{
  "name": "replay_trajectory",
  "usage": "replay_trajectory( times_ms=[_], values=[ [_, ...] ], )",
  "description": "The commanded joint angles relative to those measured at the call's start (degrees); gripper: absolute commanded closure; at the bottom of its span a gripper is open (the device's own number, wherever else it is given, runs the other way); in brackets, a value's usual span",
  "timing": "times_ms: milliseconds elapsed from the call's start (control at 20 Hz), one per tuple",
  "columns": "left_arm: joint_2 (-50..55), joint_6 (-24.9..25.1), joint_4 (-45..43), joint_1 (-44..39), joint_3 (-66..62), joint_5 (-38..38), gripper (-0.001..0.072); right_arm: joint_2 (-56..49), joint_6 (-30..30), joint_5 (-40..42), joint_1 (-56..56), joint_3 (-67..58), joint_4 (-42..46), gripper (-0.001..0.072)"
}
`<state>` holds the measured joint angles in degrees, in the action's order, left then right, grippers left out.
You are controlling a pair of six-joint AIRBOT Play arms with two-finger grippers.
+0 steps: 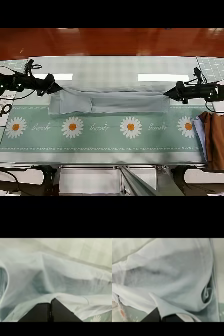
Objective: Fold the shirts.
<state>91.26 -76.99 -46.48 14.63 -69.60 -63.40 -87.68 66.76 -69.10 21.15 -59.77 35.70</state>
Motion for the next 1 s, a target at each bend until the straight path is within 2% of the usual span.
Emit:
replay_trajectory(
  times_ms=[0, 400, 450, 500, 550, 600, 750, 850, 950],
  values=[
    [4.37, -0.11, -0.04, -0.81, -4.46, -0.28, 0.069, -2.62, 0.44, 1.25, -0.31, -2.21, -0.59, 0.0681],
    [9.44, 0.7, 0.0, -2.4, -7.1, -0.07, 0.069, -6.78, -0.02, 6.03, -0.31, -2.38, -5.18, 0.0681],
    [9.53, 0.66, 0.0, -2.4, -7.13, -0.04, 0.0682, -7.34, -0.02, 6.34, -0.31, -2.38, -5.84, 0.0648],
    [9.42, 0.35, 0.0, -2.4, -7.17, -0.22, 0.053, -7.56, 0.0, 6.6, -0.31, -2.38, -5.86, 0.0469],
    [9.29, -0.2, -0.02, -2.23, -7.63, -0.94, 0.0276, -7.56, -0.13, 6.56, -0.26, -2.4, -5.81, 0.03],
    [9.2, -0.2, -0.2, -1.57, -8.98, -3.19, 0.02, -7.54, -0.13, 5.33, 0.11, -3.23, -5.18, 0.0301],
    [7.39, -2.03, -0.85, 2.84, -14.8, -10.78, 0.0201, -6.99, 1.11, -4.76, 3.82, -9.38, -2.82, 0.0301],
    [2.4, -3.45, -3.02, 7.1, -15.82, -10.75, 0.0201, -4.42, 2.38, -11.23, 8.33, -13.33, 0.57, 0.0301],
    [-4.02, -3.41, -6.16, 10.93, -15.06, -9.6, 0.0201, 0.72, 2.36, -11.74, 13.53, -13.94, 5.73, 0.0301]
  ],
)
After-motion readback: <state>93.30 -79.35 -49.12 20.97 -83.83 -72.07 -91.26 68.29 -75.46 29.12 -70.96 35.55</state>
